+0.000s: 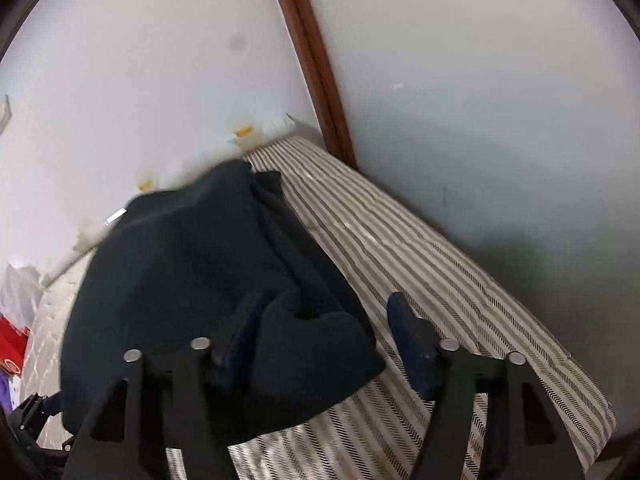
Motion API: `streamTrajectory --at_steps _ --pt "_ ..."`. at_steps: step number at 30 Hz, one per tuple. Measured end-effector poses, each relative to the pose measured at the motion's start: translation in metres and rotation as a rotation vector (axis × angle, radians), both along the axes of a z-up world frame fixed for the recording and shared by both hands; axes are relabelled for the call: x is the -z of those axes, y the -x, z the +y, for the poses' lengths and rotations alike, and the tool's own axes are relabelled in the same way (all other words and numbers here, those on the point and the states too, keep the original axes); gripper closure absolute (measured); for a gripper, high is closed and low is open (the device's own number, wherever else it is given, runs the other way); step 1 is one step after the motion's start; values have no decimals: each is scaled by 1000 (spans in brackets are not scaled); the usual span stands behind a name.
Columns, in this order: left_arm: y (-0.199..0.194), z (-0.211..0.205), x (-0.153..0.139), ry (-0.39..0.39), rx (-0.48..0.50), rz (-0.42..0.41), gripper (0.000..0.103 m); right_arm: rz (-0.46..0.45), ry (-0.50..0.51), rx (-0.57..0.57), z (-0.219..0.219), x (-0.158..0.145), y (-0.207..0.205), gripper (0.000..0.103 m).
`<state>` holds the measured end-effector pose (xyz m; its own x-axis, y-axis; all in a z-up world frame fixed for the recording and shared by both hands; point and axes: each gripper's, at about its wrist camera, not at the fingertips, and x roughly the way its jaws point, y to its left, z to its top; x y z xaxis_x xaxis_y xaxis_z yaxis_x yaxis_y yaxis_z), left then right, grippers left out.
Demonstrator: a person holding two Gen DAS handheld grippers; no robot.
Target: Fold small clothes
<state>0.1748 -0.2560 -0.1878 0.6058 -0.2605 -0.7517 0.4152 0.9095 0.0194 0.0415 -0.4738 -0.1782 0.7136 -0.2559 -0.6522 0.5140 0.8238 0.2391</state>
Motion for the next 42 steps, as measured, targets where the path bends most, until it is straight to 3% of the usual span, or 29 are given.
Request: streamTrajectory --at_steps 1,3,4,7,9,15,29,32,36,40,42 --pt "-3 -3 2 10 -6 9 29 8 -21 -11 -3 4 -2 38" --pt "-8 -2 4 51 -17 32 51 17 -58 -28 -7 9 -4 40" --pt "-10 0 5 76 -16 39 59 13 -76 -45 -8 10 -5 55" --pt "-7 5 0 108 -36 27 78 -6 -51 -67 -3 5 -1 75" --pt "-6 10 -4 107 -44 11 83 -15 -27 -81 2 0 -2 79" --pt "-6 50 -13 115 -99 -12 85 -55 -87 -136 27 -10 -11 82" --pt "20 223 -8 119 -262 -12 85 -87 -133 -429 184 -16 -66 83" --pt "25 238 0 135 -237 2 85 -89 -101 -455 194 -15 -57 82" --pt "35 235 7 116 -221 -16 82 -29 -47 -464 194 -12 -44 75" --pt "43 240 7 117 -204 -4 75 -25 63 -454 194 -37 -22 72" --pt "46 242 7 118 -190 4 67 -41 99 -455 197 -52 -24 66"
